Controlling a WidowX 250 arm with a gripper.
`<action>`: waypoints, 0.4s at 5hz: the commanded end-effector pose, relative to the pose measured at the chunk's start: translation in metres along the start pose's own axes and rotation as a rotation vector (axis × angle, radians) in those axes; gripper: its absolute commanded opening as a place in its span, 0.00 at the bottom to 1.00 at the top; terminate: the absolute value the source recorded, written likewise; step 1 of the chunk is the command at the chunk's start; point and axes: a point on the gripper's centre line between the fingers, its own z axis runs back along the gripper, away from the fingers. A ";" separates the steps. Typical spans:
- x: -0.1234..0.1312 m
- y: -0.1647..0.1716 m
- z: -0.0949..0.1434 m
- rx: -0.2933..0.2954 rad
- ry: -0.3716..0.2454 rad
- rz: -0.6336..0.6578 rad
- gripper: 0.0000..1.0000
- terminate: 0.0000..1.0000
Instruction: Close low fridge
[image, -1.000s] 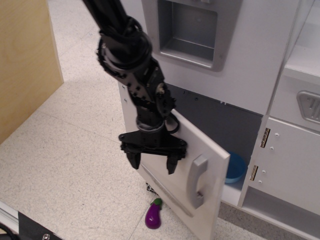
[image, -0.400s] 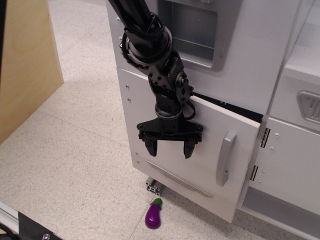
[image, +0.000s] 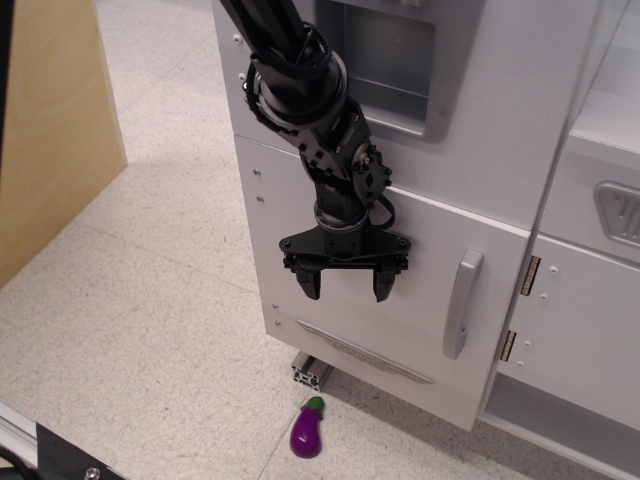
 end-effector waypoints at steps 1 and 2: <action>0.001 -0.003 0.018 -0.033 -0.058 -0.030 1.00 0.00; -0.014 0.005 0.026 -0.035 -0.046 -0.076 1.00 0.00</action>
